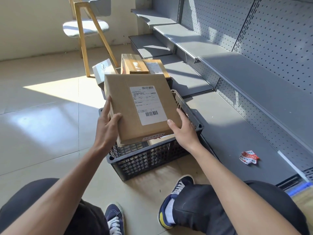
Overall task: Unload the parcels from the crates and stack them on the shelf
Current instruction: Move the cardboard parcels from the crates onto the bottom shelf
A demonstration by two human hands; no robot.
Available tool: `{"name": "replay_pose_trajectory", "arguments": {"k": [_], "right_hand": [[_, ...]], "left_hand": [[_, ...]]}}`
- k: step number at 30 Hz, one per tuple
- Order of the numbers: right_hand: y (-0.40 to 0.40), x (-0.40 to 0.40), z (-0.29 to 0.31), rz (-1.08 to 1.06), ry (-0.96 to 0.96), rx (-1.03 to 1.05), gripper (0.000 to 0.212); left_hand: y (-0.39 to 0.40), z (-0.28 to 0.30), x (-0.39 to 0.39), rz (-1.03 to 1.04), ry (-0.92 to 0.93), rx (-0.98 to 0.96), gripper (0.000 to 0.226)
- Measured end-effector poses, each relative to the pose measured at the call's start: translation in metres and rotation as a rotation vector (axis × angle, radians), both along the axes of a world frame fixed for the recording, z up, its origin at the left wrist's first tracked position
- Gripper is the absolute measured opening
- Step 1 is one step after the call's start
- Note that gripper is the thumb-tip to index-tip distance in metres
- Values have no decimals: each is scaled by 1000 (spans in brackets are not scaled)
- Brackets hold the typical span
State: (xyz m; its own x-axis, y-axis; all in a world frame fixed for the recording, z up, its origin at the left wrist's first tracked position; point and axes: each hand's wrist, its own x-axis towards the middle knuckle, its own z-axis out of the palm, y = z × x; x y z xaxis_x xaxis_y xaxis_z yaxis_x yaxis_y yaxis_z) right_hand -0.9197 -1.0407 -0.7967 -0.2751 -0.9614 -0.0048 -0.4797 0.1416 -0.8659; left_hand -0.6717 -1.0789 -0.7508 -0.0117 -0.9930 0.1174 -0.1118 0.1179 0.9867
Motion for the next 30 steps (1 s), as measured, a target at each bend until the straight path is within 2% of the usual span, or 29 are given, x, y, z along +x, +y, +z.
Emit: {"name": "replay_pose_trajectory", "arguments": {"k": [6, 10, 18, 21, 26, 30], "right_hand": [[8, -14, 10, 25, -39, -102, 76], [17, -22, 16, -23, -49, -171, 75], [45, -10, 13, -166, 47, -257, 72], [54, -7, 10, -200, 55, -297, 72], [74, -18, 13, -301, 71, -376, 69], [95, -40, 17, -306, 161, -399, 72]], "left_hand": [[1, 3, 3, -55, 12, 14, 59], [4, 4, -1, -84, 9, 32, 57], [12, -9, -22, -4, -322, 8, 60], [22, -3, -38, 23, -366, -37, 63], [39, 4, -60, -93, -532, -128, 78], [54, 5, -82, -181, -601, -196, 89]]}}
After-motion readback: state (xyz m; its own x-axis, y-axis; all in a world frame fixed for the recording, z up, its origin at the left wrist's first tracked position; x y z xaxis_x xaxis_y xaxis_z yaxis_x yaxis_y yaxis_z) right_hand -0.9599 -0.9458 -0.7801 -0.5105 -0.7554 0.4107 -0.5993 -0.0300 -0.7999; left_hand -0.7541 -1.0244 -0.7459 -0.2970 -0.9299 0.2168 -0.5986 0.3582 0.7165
